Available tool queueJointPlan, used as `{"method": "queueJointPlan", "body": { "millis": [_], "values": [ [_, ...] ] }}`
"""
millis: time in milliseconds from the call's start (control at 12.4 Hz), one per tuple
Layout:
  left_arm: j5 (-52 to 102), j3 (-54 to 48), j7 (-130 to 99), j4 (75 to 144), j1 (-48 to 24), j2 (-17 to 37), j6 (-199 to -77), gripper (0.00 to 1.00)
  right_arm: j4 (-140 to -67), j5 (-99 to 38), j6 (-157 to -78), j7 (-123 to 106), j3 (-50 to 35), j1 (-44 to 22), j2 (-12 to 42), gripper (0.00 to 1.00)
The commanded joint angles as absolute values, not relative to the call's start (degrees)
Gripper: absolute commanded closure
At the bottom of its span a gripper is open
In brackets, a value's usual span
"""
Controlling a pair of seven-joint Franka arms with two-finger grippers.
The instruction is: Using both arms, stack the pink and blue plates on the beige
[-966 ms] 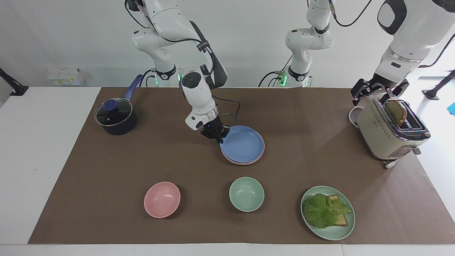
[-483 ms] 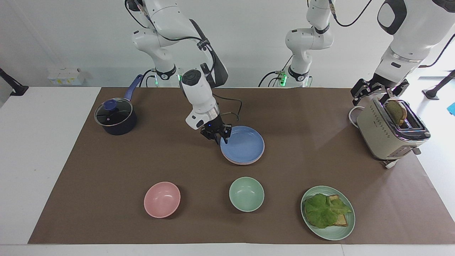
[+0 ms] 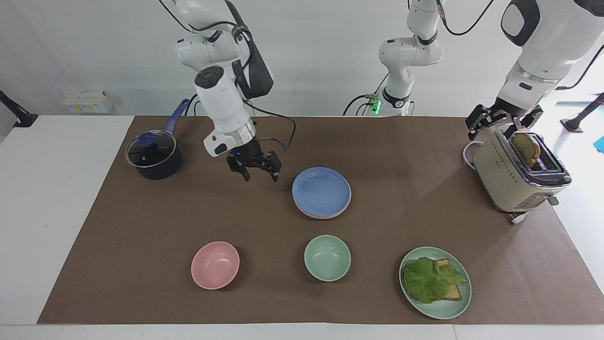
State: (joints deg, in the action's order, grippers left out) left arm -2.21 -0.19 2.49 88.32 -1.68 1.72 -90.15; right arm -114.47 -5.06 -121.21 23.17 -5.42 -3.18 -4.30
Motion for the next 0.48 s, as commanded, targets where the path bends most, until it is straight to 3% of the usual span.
{"method": "queueJointPlan", "body": {
  "millis": [0,161,402],
  "values": [
    [-2.8,-0.6,3.1,88.5,-1.1,1.1,-89.3,0.00,-111.4,-4.0,-112.6,19.7,-5.6,1.6,-8.3,0.00],
    [-2.8,-0.6,3.1,88.5,-1.1,1.1,-89.3,0.00,-103.7,-3.9,-103.0,16.6,-5.6,3.9,-7.6,0.00],
    [-2.8,-0.6,3.1,88.5,-1.1,1.1,-89.3,0.00,-96.0,0.8,-95.9,14.2,-6.1,3.9,-6.1,0.00]
  ]
}}
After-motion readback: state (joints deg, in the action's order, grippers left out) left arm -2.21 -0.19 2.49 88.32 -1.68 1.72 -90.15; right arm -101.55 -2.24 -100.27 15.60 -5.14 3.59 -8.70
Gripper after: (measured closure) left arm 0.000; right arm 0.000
